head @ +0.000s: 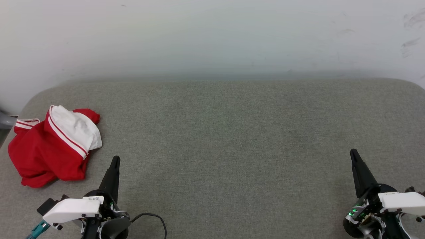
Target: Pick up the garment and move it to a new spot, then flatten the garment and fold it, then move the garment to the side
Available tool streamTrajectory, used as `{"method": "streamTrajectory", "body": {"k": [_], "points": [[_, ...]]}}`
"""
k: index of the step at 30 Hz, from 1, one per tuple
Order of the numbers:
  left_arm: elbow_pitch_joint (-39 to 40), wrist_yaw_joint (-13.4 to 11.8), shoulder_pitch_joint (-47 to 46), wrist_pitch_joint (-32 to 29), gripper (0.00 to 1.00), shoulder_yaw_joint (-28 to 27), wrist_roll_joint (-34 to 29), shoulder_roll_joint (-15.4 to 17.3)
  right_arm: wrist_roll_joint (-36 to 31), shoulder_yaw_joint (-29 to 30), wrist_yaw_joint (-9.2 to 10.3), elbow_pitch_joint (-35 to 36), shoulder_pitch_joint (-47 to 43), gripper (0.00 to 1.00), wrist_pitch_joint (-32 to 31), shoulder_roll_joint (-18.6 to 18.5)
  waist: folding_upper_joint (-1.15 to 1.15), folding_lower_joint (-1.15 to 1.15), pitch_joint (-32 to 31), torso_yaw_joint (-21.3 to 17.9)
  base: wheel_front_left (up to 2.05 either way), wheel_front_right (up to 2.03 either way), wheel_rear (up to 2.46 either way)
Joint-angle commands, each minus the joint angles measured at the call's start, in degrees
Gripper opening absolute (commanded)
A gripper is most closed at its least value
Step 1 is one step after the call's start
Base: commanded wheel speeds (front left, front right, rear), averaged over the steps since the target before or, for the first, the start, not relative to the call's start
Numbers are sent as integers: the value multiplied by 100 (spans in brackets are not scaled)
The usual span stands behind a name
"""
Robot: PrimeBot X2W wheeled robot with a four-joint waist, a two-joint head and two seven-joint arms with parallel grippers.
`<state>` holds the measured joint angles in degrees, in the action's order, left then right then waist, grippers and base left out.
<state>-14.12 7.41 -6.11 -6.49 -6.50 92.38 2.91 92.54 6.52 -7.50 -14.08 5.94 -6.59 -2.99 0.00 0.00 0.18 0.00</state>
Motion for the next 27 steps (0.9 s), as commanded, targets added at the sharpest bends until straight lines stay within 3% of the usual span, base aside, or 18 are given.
{"method": "streamTrajectory", "body": {"k": [1, 23, 24, 27], "points": [[9, 26, -36, -25, 0, -13, 7, -7, -28, -4, 2, -1, 72, 0, -2, 23, 0, 0, 0, 0, 0, 0, 0], [9, 26, -36, -25, 0, -13, 7, -7, -28, -4, 2, -1, 72, 0, -2, 23, 0, 0, 0, 0, 0, 0, 0], [-18, -2, 5, 3, 100, 4, 0, 0, 2, 0, 0, -16, -9, 100, 0, -1, 0, 0, 0, 0, 0, 0, 0], [-170, -9, 133, 12, 100, 24, 0, -13, 1, -3, 1, -165, -151, 100, 2, 3, 0, 0, 0, 0, 0, 0, 0]]}}
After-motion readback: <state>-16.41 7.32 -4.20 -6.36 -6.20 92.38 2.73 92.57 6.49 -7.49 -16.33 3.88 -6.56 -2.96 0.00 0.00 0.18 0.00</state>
